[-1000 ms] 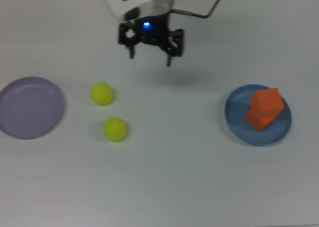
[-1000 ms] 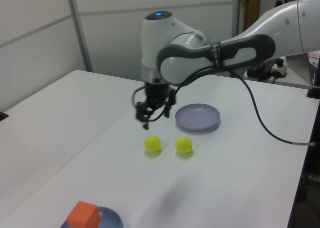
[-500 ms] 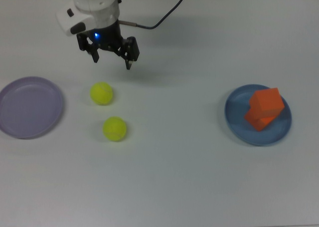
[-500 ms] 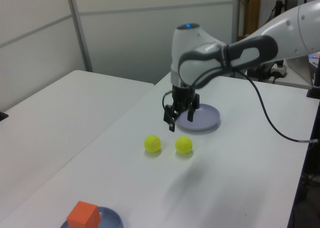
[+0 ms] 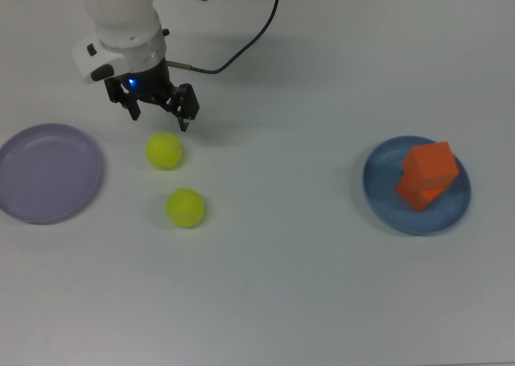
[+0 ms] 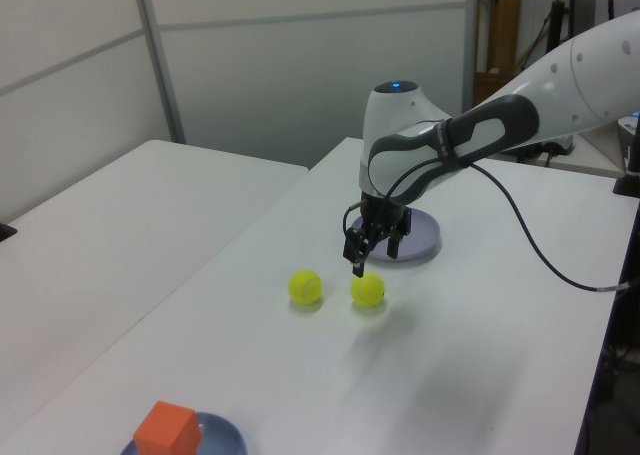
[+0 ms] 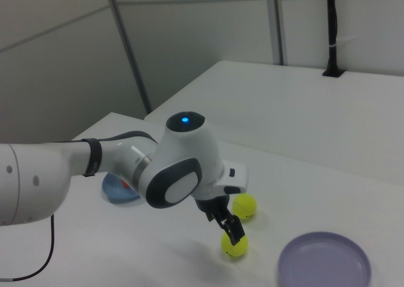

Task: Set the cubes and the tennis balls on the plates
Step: 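Lower the gripper onto a yellow tennis ball and grasp it, then carry the tennis ball to the lavender plate and release it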

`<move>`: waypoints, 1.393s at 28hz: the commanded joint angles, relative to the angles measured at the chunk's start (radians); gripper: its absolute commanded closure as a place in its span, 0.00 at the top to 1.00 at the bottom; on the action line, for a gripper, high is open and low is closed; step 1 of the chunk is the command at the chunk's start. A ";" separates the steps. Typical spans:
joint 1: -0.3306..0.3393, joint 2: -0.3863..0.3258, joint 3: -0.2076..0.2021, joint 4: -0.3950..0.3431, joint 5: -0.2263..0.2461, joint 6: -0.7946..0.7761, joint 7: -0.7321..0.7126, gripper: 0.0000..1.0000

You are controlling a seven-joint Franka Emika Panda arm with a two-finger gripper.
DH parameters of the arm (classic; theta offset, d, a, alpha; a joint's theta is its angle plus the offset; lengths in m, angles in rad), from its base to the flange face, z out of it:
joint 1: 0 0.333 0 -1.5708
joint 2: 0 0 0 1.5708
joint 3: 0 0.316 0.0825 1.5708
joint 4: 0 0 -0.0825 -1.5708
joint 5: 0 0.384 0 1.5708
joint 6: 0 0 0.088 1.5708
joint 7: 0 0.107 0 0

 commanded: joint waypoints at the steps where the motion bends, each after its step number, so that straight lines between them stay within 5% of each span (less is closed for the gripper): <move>1: 0.001 0.024 -0.018 -0.006 0.032 0.045 -0.055 1.00; 21: -0.003 0.120 -0.012 0.006 0.035 0.138 -0.057 0.98; 26: -0.002 0.129 -0.009 0.006 0.047 0.151 -0.057 0.69; 34: -0.002 0.140 -0.009 0.006 0.067 0.154 -0.058 0.04; 39: -0.003 0.127 -0.010 0.021 0.084 0.144 -0.068 0.00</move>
